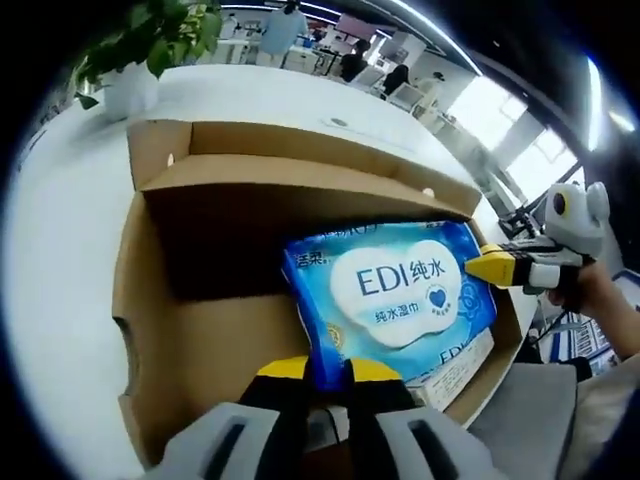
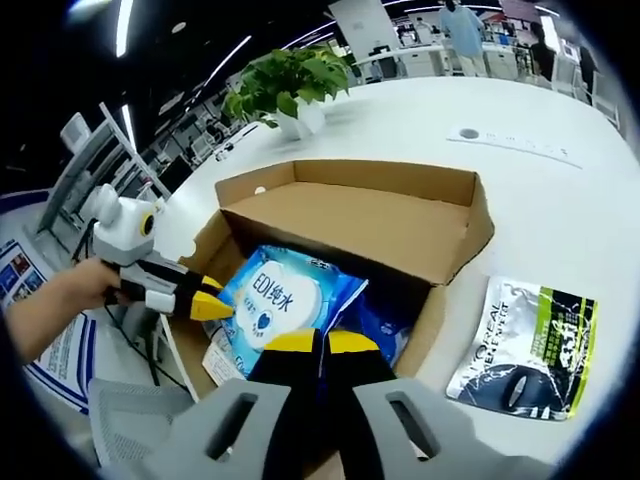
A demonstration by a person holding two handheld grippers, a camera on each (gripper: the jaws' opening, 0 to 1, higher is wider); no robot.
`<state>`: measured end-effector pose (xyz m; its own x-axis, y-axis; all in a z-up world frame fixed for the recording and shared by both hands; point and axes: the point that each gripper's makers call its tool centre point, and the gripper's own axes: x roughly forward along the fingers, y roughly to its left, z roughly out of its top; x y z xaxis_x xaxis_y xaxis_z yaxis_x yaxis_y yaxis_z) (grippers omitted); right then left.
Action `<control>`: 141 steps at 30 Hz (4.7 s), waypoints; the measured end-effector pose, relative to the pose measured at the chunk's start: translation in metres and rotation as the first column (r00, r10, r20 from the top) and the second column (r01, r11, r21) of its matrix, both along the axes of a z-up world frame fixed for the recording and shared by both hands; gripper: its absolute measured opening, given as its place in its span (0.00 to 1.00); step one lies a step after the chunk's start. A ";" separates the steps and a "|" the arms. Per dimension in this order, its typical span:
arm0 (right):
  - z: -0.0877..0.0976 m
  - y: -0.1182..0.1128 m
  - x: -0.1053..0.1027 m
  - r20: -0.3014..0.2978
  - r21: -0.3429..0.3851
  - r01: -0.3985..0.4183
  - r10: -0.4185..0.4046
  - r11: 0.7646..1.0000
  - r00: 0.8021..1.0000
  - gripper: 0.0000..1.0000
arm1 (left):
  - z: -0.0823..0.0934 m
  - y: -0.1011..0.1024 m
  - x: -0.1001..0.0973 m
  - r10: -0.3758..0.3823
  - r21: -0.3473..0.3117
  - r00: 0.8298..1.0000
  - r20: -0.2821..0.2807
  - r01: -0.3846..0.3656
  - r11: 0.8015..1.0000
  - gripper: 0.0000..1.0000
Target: Operate the shoe box by opening the lid, removing the specified soft item, and placing it in the target area until the item is outside and the box remains undamaged.
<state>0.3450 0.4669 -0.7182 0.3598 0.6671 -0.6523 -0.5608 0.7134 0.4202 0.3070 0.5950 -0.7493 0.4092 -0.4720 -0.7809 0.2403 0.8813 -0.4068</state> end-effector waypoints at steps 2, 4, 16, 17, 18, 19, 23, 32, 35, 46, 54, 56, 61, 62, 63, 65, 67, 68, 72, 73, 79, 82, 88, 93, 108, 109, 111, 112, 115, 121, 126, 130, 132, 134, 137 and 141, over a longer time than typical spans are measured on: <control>0.000 0.000 0.000 -0.003 0.003 0.004 -0.004 1.000 1.000 0.00 | 0.002 0.000 -0.001 -0.002 -0.004 1.000 0.003 0.002 1.000 0.08; 0.001 -0.001 0.001 -0.004 0.004 0.006 -0.006 1.000 1.000 0.00 | 0.005 -0.001 -0.002 -0.003 -0.013 1.000 0.006 0.003 1.000 0.07; 0.017 -0.004 0.001 0.005 0.039 0.037 -0.038 0.999 0.999 0.00 | 0.028 -0.003 -0.005 0.013 -0.023 0.998 0.064 -0.012 1.000 0.04; 0.019 -0.004 0.002 0.007 0.042 0.039 -0.039 0.998 0.999 0.00 | 0.030 -0.003 -0.005 0.013 -0.022 0.997 0.071 -0.012 1.000 0.04; 0.020 -0.005 0.002 0.008 0.044 0.041 -0.042 0.998 0.999 0.00 | 0.032 -0.004 -0.005 0.013 -0.022 0.997 0.075 -0.012 1.000 0.04; 0.022 -0.007 0.002 0.008 0.049 0.046 -0.046 0.998 0.999 0.00 | 0.035 -0.005 -0.005 0.012 -0.024 0.997 0.081 -0.010 1.000 0.04; 0.029 -0.012 0.001 0.010 0.062 0.056 -0.057 0.996 0.998 0.00 | 0.043 -0.009 -0.005 0.009 -0.031 0.995 0.100 -0.006 1.000 0.04; 0.040 -0.033 -0.002 0.016 0.075 0.077 -0.078 0.994 0.997 0.00 | 0.062 -0.030 -0.007 -0.007 -0.047 0.991 0.131 0.013 0.999 0.04; 0.043 -0.044 -0.003 0.003 0.086 0.100 -0.101 0.991 0.995 0.00 | 0.067 -0.039 -0.006 -0.008 -0.062 0.990 0.139 0.017 0.998 0.04; 0.051 -0.088 -0.003 0.006 0.098 0.168 -0.170 0.981 0.985 0.00 | 0.080 -0.081 0.000 -0.037 -0.086 0.985 0.168 0.052 0.995 0.04; 0.058 -0.108 0.000 0.010 0.105 0.196 -0.198 0.975 0.980 0.00 | 0.086 -0.100 0.002 -0.050 -0.098 0.982 0.183 0.069 0.993 0.04; 0.059 -0.115 0.000 0.014 0.100 0.203 -0.205 0.974 0.979 0.00 | 0.087 -0.105 0.003 -0.050 -0.109 0.981 0.185 0.071 0.992 0.04; 0.059 -0.133 0.001 0.009 0.098 0.226 -0.227 0.969 0.974 0.00 | 0.091 -0.122 0.004 -0.068 -0.121 0.979 0.192 0.092 0.988 0.05; 0.059 -0.136 0.001 0.008 0.098 0.229 -0.231 0.969 0.973 0.00 | 0.091 -0.127 0.004 -0.075 -0.120 0.978 0.193 0.100 0.988 0.05; 0.059 -0.140 0.000 0.007 0.096 0.233 -0.234 0.968 0.972 0.00 | 0.091 -0.129 0.004 -0.077 -0.120 0.978 0.194 0.102 0.988 0.05; 0.059 -0.148 0.001 0.006 0.093 0.243 -0.245 0.966 0.970 0.00 | 0.091 -0.137 0.005 -0.083 -0.121 0.977 0.195 0.108 0.987 0.05; 0.058 -0.154 0.001 0.004 0.090 0.252 -0.254 0.963 0.967 0.00 | 0.091 -0.144 0.006 -0.093 -0.119 0.976 0.197 0.118 0.986 0.05; 0.058 -0.159 0.001 0.003 0.088 0.259 -0.260 0.962 0.965 0.00 | 0.091 -0.149 0.006 -0.101 -0.119 0.975 0.199 0.126 0.985 0.05; 0.058 -0.173 0.001 0.001 0.085 0.280 -0.282 0.956 0.960 0.00 | 0.091 -0.162 0.007 -0.114 -0.119 0.972 0.204 0.141 0.983 0.05; 0.058 -0.177 0.002 0.000 0.084 0.287 -0.288 0.954 0.958 0.00 | 0.091 -0.165 0.007 -0.118 -0.119 0.972 0.205 0.145 0.982 0.05; 0.057 -0.195 0.000 0.003 0.073 0.306 -0.307 0.949 0.952 0.00 | 0.091 -0.185 0.006 -0.145 -0.120 0.967 0.212 0.173 0.978 0.05; 0.056 -0.204 -0.001 0.001 0.069 0.317 -0.318 0.946 0.948 0.00 | 0.091 -0.194 0.004 -0.161 -0.124 0.964 0.213 0.191 0.974 0.05; 0.055 -0.221 -0.001 0.000 0.060 0.341 -0.342 0.938 0.940 0.00 | 0.090 -0.212 0.005 -0.187 -0.129 0.959 0.213 0.217 0.968 0.05; 0.053 -0.231 0.001 -0.001 0.051 0.357 -0.357 0.933 0.934 0.00 | 0.088 -0.222 0.007 -0.202 -0.129 0.956 0.212 0.232 0.964 0.05; 0.023 -0.240 0.028 -0.015 0.006 0.349 -0.349 0.937 0.937 0.00 | 0.065 -0.234 0.035 -0.234 -0.086 0.957 0.169 0.251 0.964 0.05; 0.020 -0.241 0.031 -0.018 0.004 0.350 -0.349 0.937 0.937 0.00 | 0.064 -0.235 0.038 -0.237 -0.081 0.957 0.167 0.253 0.964 0.05; 0.014 -0.241 0.037 -0.021 0.002 0.352 -0.352 0.936 0.936 0.00 | 0.060 -0.235 0.043 -0.243 -0.063 0.956 0.162 0.255 0.965 0.05; 0.011 -0.241 0.039 -0.020 0.001 0.351 -0.351 0.936 0.936 0.00 | 0.058 -0.236 0.046 -0.246 -0.053 0.956 0.161 0.257 0.965 0.05; 0.004 -0.241 0.047 -0.017 -0.009 0.345 -0.345 0.938 0.938 0.00 | 0.054 -0.237 0.051 -0.253 -0.032 0.954 0.158 0.261 0.965 0.05; -0.014 -0.240 0.060 -0.011 -0.033 0.329 -0.330 0.944 0.944 0.00 | 0.043 -0.239 0.059 -0.293 0.039 0.944 0.152 0.291 0.956 0.05; -0.028 -0.241 0.065 -0.023 -0.041 0.337 -0.338 0.940 0.941 0.00 | 0.038 -0.241 0.063 -0.314 0.055 0.939 0.140 0.309 0.949 0.06; -0.036 -0.240 0.068 -0.027 -0.038 0.343 -0.344 0.939 0.939 0.00 | 0.035 -0.241 0.066 -0.335 0.086 0.932 0.136 0.325 0.942 0.06; -0.038 -0.240 0.069 -0.024 -0.038 0.347 -0.348 0.937 0.937 0.00 | 0.034 -0.241 0.068 -0.335 0.089 0.933 0.135 0.325 0.941 0.06; -0.042 -0.240 0.069 -0.033 -0.044 0.353 -0.355 0.934 0.934 0.00 | 0.033 -0.241 0.069 -0.336 0.097 0.933 0.131 0.325 0.941 0.06; -0.046 -0.241 0.068 -0.038 -0.046 0.359 -0.361 0.932 0.932 0.00 | 0.030 -0.243 0.069 -0.355 0.128 0.926 0.131 0.340 0.932 0.06; -0.046 -0.242 0.069 -0.049 -0.028 0.382 -0.383 0.924 0.922 0.00 | 0.028 -0.241 0.068 -0.370 0.147 0.919 0.132 0.351 0.925 0.07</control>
